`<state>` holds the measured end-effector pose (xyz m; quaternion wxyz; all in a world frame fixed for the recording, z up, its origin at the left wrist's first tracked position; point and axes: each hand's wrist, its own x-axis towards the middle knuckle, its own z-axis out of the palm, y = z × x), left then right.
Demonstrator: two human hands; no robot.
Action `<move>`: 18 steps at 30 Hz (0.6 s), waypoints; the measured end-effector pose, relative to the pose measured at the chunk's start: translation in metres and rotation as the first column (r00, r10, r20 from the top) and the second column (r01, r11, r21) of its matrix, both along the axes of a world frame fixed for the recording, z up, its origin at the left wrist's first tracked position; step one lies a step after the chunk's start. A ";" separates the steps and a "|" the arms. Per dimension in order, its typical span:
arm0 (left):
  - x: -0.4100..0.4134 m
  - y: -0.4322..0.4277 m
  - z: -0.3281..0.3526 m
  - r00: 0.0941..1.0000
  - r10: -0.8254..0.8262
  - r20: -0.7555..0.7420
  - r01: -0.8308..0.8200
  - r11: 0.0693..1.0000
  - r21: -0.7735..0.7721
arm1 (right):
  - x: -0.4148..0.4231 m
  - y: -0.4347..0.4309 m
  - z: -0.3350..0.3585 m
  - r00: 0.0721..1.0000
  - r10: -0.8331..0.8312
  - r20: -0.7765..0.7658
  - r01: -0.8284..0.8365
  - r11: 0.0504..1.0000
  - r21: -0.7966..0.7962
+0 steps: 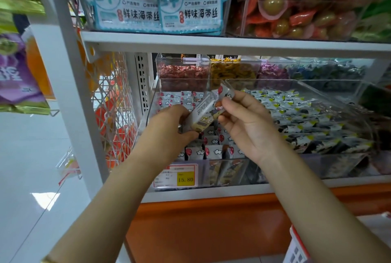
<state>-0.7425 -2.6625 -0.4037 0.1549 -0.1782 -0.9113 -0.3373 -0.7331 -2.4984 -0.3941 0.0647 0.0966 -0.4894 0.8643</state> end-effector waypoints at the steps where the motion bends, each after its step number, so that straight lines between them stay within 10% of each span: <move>1: 0.000 0.000 0.000 1.000 0.000 -0.003 0.000 1.000 -0.005 | 0.000 -0.001 0.000 1.000 -0.004 -0.020 0.004 1.000 0.009; 10: 0.016 0.006 0.025 0.975 -0.217 0.053 0.169 0.872 0.460 | 0.005 -0.012 0.000 0.972 -0.087 -0.217 0.139 0.961 0.239; 18: 0.020 0.007 0.028 0.972 -0.229 -0.053 0.219 0.806 0.550 | 0.007 -0.018 0.000 0.977 -0.041 -0.209 0.082 0.978 0.191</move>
